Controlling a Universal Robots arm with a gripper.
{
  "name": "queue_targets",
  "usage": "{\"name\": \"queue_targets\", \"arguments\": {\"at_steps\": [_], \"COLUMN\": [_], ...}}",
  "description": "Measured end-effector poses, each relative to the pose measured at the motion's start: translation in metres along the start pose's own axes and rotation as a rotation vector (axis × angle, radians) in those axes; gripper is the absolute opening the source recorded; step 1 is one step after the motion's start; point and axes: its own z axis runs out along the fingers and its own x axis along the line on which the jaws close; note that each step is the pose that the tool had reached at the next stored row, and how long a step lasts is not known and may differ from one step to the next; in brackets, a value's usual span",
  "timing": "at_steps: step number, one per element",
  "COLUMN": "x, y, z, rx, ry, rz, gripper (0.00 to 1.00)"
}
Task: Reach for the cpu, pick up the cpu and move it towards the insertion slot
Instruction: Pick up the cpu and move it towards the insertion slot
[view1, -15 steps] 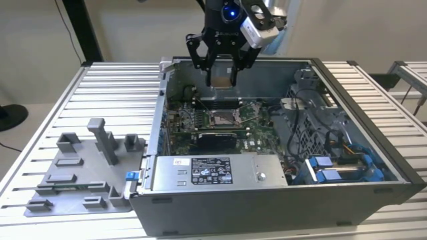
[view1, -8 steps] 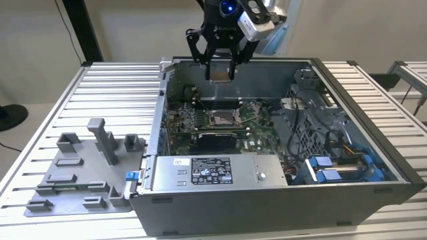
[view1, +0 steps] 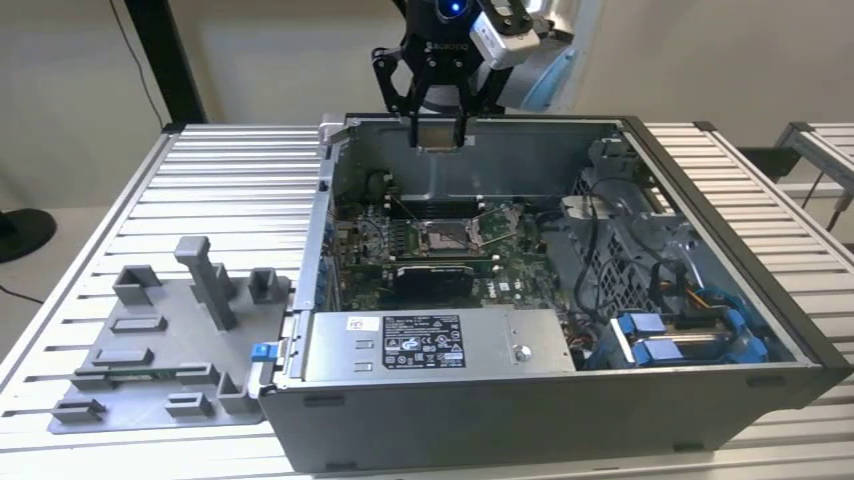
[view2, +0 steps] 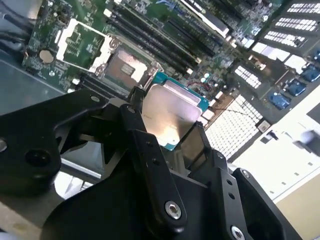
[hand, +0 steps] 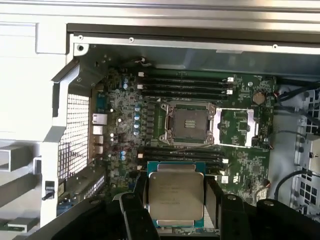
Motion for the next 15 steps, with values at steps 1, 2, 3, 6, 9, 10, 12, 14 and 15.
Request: {"name": "queue_targets", "arguments": {"at_steps": [1, 2, 3, 6, 9, 10, 12, 14, 15], "x": [-0.0001, -0.0002, -0.0003, -0.0005, -0.0007, -0.0008, -0.0009, -0.001, -0.001], "y": [0.0032, 0.0064, 0.0094, 0.0187, 0.0276, 0.0305, 0.0357, 0.0376, 0.0378], "z": [0.0001, 0.0002, 0.0003, 0.0005, 0.0007, 0.0008, 0.0009, 0.001, 0.0009], "rx": [-0.0001, -0.0001, -0.0002, -0.0001, -0.0004, -0.0003, -0.0003, -0.0003, -0.0001], "ry": [0.0, 0.0, -0.0001, 0.0, -0.0001, -0.0001, -0.0001, -0.0001, 0.0], "rz": [0.0, 0.0, 0.0, 0.0, 0.0, 0.0, 0.0, 0.0, 0.0], "gripper": [0.0, 0.0, 0.0, 0.0, 0.0, 0.0, 0.0, 0.0, 0.0]}}
